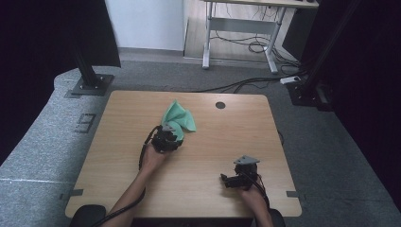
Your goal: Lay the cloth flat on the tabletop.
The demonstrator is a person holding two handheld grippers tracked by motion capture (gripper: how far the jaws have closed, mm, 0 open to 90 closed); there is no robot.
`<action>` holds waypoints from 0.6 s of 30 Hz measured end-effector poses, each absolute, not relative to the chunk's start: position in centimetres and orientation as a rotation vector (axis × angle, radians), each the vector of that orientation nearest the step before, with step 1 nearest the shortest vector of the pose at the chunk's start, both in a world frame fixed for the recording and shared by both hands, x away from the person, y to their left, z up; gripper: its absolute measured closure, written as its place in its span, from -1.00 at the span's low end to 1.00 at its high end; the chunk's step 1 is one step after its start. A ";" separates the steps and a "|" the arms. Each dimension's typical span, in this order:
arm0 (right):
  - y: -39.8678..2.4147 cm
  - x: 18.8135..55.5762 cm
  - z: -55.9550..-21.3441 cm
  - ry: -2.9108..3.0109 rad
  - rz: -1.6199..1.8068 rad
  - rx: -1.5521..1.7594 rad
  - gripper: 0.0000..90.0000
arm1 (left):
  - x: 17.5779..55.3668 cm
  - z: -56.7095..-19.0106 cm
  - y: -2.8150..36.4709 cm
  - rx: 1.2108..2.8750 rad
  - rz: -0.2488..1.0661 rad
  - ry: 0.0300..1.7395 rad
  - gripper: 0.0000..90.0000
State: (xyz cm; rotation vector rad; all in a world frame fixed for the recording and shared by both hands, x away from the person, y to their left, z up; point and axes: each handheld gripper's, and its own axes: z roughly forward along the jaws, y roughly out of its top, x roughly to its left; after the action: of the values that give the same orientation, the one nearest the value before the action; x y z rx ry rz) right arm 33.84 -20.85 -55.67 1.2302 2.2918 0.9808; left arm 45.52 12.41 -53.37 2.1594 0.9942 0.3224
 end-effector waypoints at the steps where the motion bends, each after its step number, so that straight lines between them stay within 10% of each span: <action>1: -20.8 33.8 -55.7 2.292 0.981 1.230 -0.97 | 45.5 -53.4 12.4 2.159 0.322 0.994 0.34; 18: -20.8 33.8 -55.7 2.292 0.981 1.230 -0.97 | 45.8 -54.0 13.2 2.171 0.326 1.042 0.93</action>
State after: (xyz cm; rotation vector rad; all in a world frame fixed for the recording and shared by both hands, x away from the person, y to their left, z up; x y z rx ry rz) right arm 33.84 -20.84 -55.67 1.2305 2.2918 0.9807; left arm 45.79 13.22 -53.99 2.1709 1.0423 0.3258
